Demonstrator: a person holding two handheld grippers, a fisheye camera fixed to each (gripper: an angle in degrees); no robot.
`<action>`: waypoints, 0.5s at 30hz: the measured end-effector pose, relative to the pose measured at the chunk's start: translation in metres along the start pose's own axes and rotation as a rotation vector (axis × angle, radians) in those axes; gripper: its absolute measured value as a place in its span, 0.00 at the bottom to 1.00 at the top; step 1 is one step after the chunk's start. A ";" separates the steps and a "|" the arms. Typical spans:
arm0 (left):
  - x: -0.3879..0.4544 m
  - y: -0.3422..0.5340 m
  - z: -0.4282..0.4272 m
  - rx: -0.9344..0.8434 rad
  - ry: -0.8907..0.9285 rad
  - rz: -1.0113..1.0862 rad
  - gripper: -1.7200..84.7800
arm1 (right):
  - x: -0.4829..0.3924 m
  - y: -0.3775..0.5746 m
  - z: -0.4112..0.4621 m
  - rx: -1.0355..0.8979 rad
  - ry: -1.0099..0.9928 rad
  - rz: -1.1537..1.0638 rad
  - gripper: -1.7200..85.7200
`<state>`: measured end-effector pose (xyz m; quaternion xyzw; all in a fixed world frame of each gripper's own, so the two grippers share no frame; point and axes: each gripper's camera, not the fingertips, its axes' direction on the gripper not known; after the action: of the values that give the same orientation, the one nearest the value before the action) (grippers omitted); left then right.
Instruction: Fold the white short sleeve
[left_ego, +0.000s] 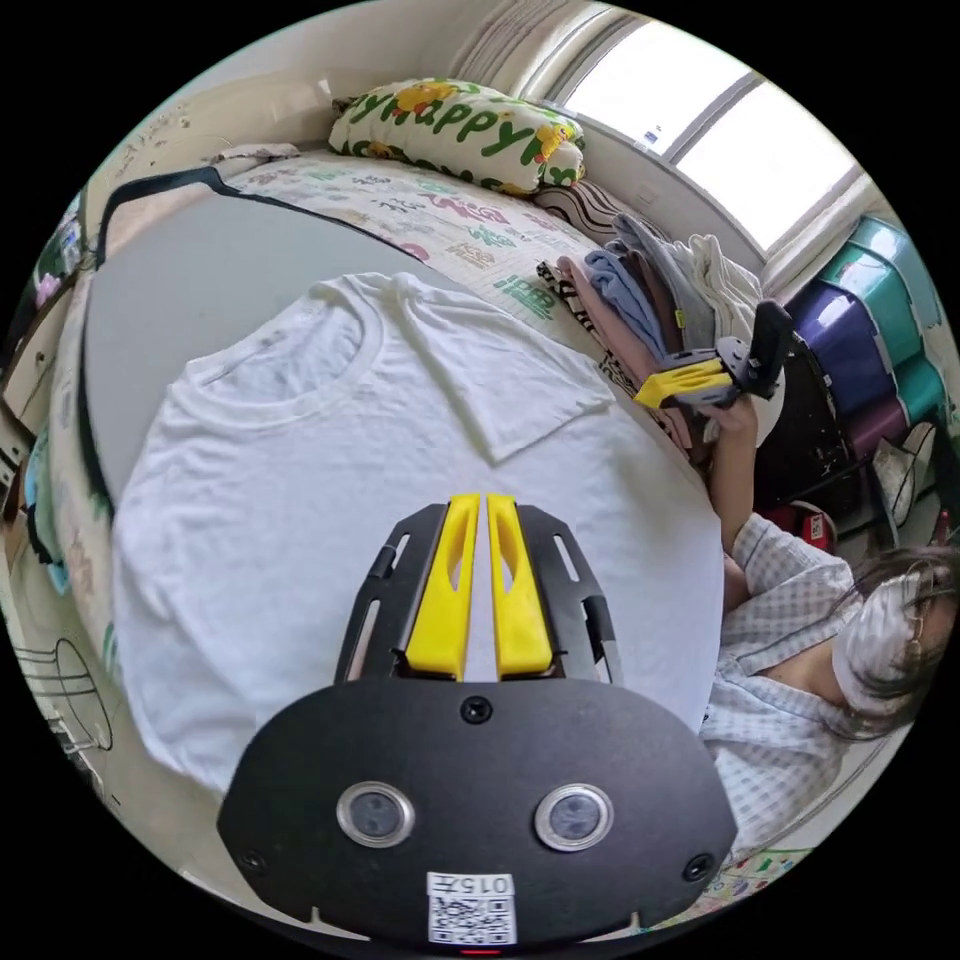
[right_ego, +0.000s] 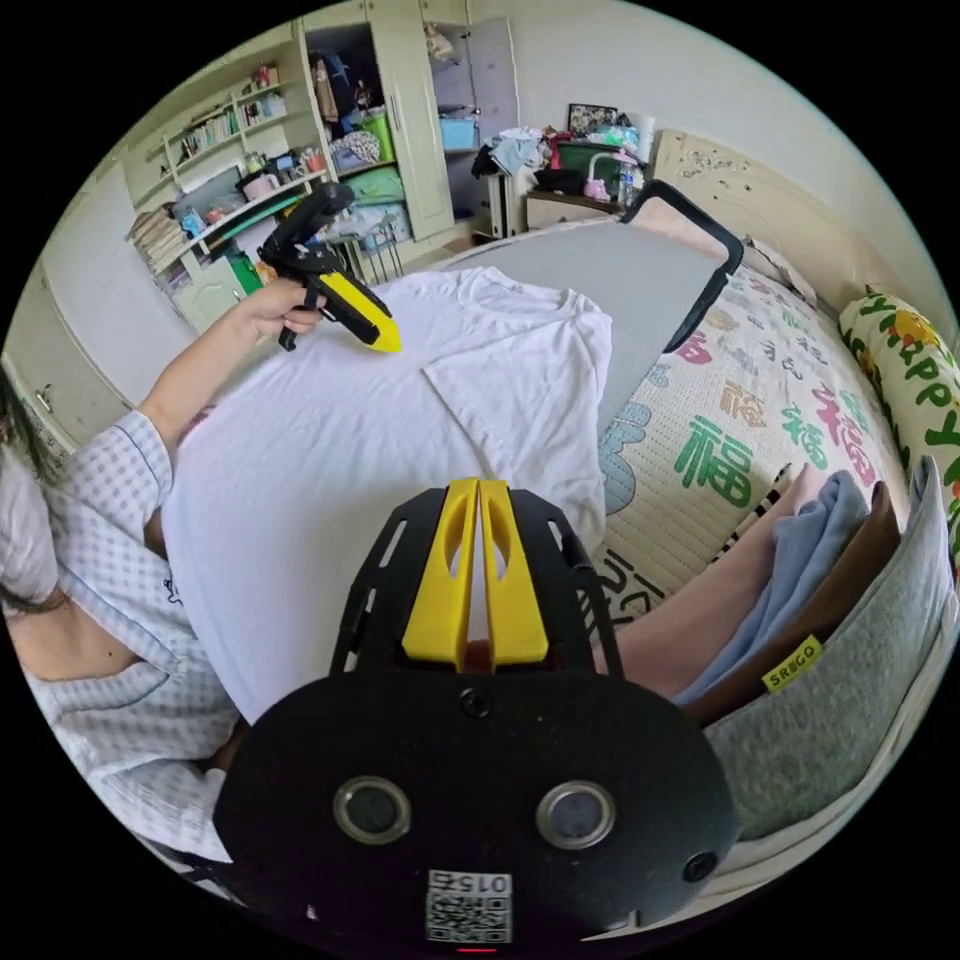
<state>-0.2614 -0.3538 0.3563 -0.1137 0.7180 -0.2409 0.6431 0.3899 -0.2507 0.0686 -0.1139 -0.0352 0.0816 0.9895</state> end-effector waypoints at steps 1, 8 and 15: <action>-0.008 0.029 -0.033 0.084 -0.014 -0.030 0.02 | 0.000 -0.007 -0.002 0.063 -0.062 0.019 0.01; -0.073 0.197 -0.139 0.418 -0.281 -0.359 0.02 | -0.057 -0.102 0.054 0.050 -0.144 -0.011 0.02; -0.149 0.237 -0.155 0.493 -0.188 -0.534 0.08 | -0.210 -0.203 0.203 -0.174 -0.103 -0.276 0.08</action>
<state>-0.3565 -0.0487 0.3780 -0.1603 0.5214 -0.5543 0.6286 0.1960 -0.4367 0.3021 -0.1892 -0.1079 -0.0528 0.9746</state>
